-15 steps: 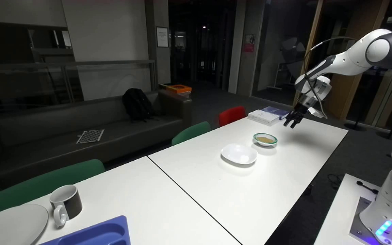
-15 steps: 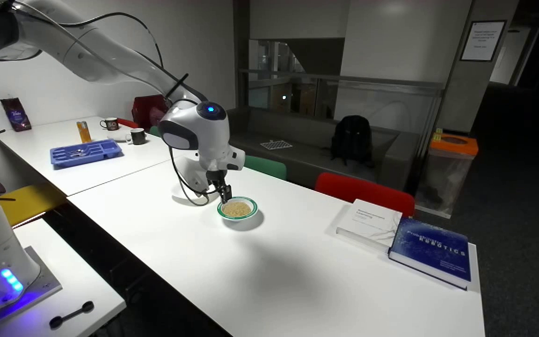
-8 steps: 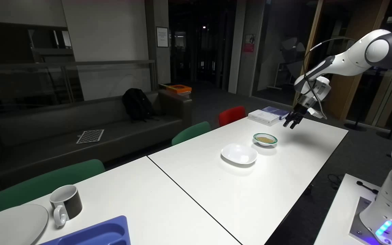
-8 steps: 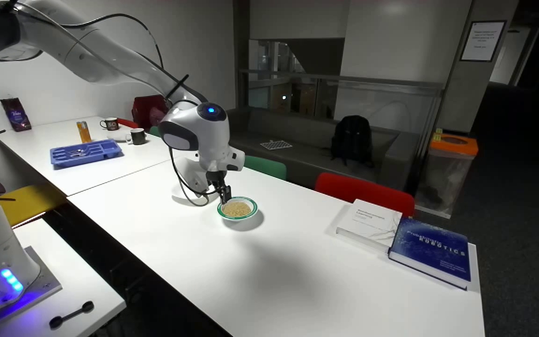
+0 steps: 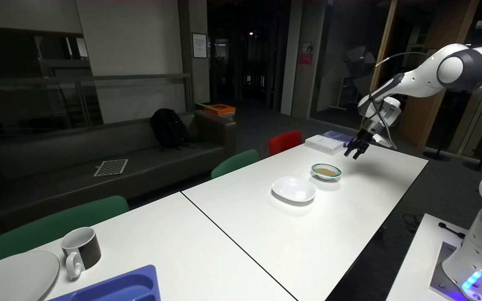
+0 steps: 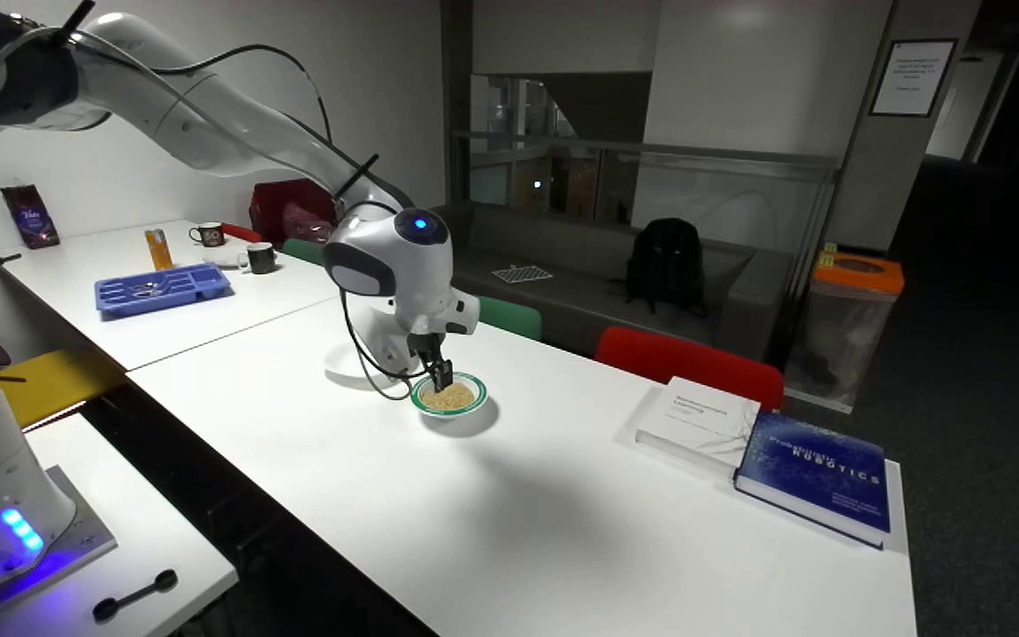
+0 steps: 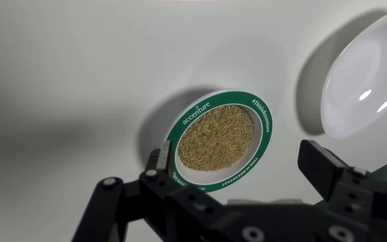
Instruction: Pick up the bowl and pour some of its contents on the plate
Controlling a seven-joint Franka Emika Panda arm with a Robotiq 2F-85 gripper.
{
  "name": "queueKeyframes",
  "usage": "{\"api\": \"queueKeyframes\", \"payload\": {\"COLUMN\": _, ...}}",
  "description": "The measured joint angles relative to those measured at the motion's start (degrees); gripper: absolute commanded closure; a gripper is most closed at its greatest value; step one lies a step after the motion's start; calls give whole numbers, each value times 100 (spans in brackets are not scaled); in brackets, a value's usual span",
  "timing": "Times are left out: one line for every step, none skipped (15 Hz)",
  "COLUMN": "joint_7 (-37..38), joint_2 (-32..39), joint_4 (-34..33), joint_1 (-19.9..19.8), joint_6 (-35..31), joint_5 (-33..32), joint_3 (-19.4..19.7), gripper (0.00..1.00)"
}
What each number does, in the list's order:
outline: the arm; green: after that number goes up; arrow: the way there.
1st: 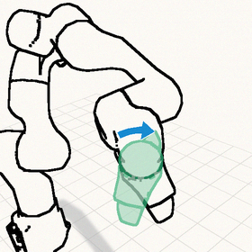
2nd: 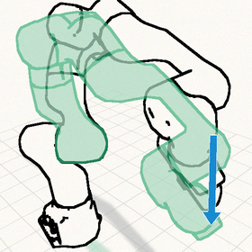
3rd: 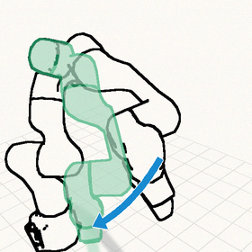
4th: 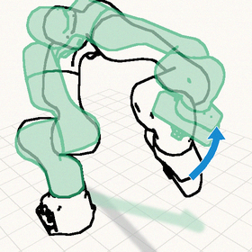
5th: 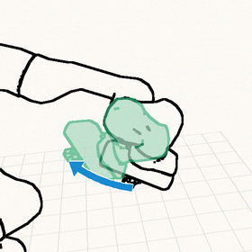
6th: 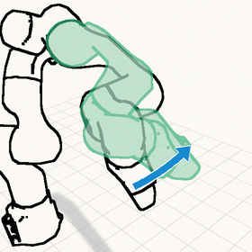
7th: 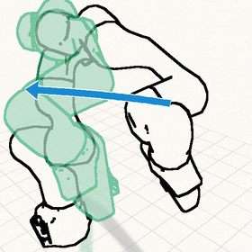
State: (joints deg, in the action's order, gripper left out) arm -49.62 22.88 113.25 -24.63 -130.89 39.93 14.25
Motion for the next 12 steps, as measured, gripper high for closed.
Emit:
{"api": "queueKeyframes", "payload": {"joint_7": 15, "joint_2": 129, "joint_4": -153, "joint_1": -76, "joint_6": 55, "joint_5": 82, "joint_3": -45, "gripper": 0}}
{"api": "queueKeyframes", "payload": {"joint_7": 32, "joint_2": 263, "joint_4": -316, "joint_1": -151, "joint_6": 111, "joint_5": 160, "joint_3": -88, "gripper": 0}}
{"api": "queueKeyframes", "payload": {"joint_7": 54, "joint_2": 394, "joint_4": -485, "joint_1": -225, "joint_6": 182, "joint_5": 229, "joint_3": -132, "gripper": 0}}
{"api": "queueKeyframes", "payload": {"joint_7": 73, "joint_2": 525, "joint_4": -661, "joint_1": -295, "joint_6": 262, "joint_5": 290, "joint_3": -170, "gripper": 0}}
{"api": "queueKeyframes", "payload": {"joint_7": 88, "joint_2": 646, "joint_4": -826, "joint_1": -355, "joint_6": 327, "joint_5": 340, "joint_3": -203, "gripper": 0}}
{"api": "queueKeyframes", "payload": {"joint_7": 97, "joint_2": 765, "joint_4": -990, "joint_1": -416, "joint_6": 397, "joint_5": 375, "joint_3": -239, "gripper": 0}}
{"api": "queueKeyframes", "payload": {"joint_7": 108, "joint_2": 881, "joint_4": -1150, "joint_1": -473, "joint_6": 478, "joint_5": 395, "joint_3": -269, "gripper": 0}}
{"api": "queueKeyframes", "payload": {"joint_7": 132, "joint_2": 1000, "joint_4": -1315, "joint_1": -525, "joint_6": 547, "joint_5": 409, "joint_3": -297, "gripper": 0}}
{"api": "queueKeyframes", "payload": {"joint_7": 160, "joint_2": 1110, "joint_4": -1470, "joint_1": -570, "joint_6": 605, "joint_5": 413, "joint_3": -320, "gripper": 0}}
{"api": "queueKeyframes", "payload": {"joint_7": 177, "joint_2": 1216, "joint_4": -1615, "joint_1": -610, "joint_6": 675, "joint_5": 414, "joint_3": -337, "gripper": 0}}
{"api": "queueKeyframes", "payload": {"joint_7": 194, "joint_2": 1325, "joint_4": -1759, "joint_1": -652, "joint_6": 731, "joint_5": 414, "joint_3": -358, "gripper": 0}}
{"api": "queueKeyframes", "payload": {"joint_7": 210, "joint_2": 1438, "joint_4": -1904, "joint_1": -699, "joint_6": 771, "joint_5": 414, "joint_3": -389, "gripper": 0}}
